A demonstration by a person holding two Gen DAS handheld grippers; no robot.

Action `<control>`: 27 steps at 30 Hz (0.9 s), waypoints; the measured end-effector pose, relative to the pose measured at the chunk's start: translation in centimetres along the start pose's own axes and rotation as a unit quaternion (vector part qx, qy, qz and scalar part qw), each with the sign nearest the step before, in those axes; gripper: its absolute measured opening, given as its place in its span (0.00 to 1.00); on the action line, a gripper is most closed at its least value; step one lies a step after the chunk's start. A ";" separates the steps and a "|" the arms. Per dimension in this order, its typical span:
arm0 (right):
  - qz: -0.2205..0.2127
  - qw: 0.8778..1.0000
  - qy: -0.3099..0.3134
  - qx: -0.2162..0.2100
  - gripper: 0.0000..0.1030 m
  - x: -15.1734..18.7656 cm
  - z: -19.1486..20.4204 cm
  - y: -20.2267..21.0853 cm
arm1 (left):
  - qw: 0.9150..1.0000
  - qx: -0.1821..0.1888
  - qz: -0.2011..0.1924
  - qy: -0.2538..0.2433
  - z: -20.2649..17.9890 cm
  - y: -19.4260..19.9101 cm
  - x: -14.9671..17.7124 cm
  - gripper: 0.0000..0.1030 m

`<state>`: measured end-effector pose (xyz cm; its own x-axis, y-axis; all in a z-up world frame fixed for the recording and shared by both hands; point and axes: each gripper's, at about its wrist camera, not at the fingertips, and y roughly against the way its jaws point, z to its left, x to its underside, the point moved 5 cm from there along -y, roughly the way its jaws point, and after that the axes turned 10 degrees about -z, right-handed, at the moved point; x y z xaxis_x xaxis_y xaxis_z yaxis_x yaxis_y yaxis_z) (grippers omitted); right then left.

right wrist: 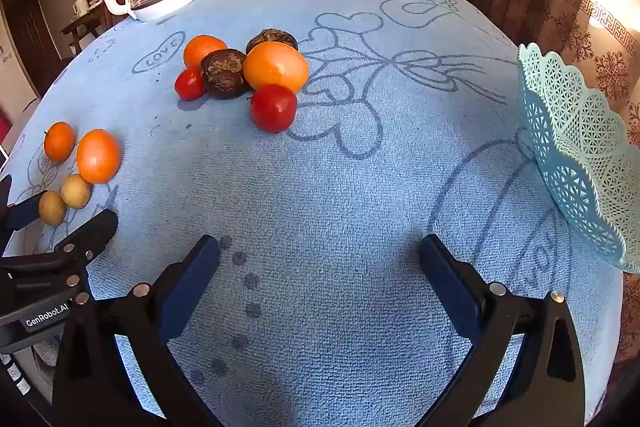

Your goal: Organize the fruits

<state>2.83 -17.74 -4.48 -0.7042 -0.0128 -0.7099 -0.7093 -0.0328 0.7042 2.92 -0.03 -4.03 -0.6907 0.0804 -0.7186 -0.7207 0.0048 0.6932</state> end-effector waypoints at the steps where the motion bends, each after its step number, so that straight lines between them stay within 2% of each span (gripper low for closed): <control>1: 0.000 1.000 0.000 0.000 0.98 0.0 0.0 0.0 | 1.000 -0.001 0.000 -0.001 -0.1 0.0 0.0 0.95; 27: 0.000 1.000 0.000 0.000 0.98 0.0 0.0 0.0 | 1.000 0.006 0.003 0.006 0.0 0.0 0.0 0.95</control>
<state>2.85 -17.73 -4.54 -0.7042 -0.0119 -0.7099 -0.7093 -0.0336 0.7041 2.93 -0.05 -4.06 -0.6960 0.0689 -0.7147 -0.7155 0.0160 0.6984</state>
